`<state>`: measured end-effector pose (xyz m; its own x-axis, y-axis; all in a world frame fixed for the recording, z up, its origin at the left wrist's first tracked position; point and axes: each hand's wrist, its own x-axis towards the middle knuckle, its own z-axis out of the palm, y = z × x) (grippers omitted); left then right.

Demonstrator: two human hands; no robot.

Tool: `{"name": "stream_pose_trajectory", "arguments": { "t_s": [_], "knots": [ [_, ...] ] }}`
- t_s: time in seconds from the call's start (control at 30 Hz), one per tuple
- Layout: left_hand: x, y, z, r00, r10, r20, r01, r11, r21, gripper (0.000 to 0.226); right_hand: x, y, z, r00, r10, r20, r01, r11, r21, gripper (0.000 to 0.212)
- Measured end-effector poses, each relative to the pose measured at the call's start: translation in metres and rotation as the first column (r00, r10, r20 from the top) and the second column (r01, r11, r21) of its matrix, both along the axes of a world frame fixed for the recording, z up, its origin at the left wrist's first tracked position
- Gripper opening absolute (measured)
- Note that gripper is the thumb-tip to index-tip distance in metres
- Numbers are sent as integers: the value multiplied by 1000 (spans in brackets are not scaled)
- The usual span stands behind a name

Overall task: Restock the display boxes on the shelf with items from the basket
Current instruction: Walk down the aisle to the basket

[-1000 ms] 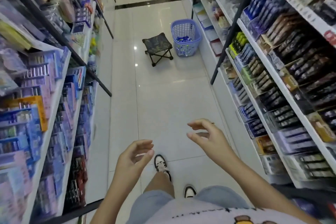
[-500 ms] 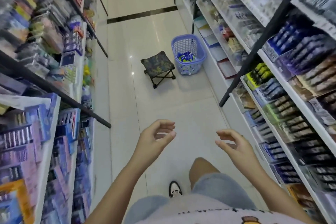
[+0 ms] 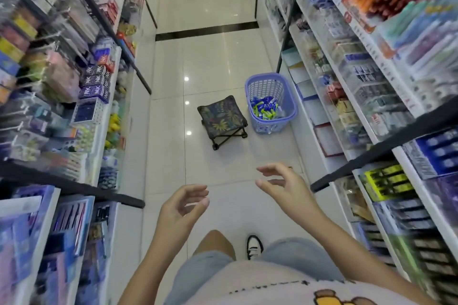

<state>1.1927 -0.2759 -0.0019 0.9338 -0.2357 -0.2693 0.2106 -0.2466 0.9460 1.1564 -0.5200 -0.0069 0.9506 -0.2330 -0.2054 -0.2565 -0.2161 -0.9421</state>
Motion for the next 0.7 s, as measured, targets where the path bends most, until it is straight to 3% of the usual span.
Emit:
{"name": "stream_pose_trajectory", "arguments": {
  "t_s": [0.17,0.33,0.5,0.7],
  "knots": [
    [81,-15,-10,999,35,-19,-35,999,2,20,108,-11,8,997,58,56,-58,998,-5,25],
    [199,-42,-19,998,-56,-11,56,998,14,18,203,-32,-10,999,-14,36,15,1000,-21,21],
    [322,-85,-10,978,-210,1,210,978,-3,19,269,-60,-26,980,-194,-51,194,981,-3,20],
    [447,-151,-17,921,-388,-25,388,921,-6,18,322,-107,-45,876,-473,-96,472,881,-33,18]
  ]
}}
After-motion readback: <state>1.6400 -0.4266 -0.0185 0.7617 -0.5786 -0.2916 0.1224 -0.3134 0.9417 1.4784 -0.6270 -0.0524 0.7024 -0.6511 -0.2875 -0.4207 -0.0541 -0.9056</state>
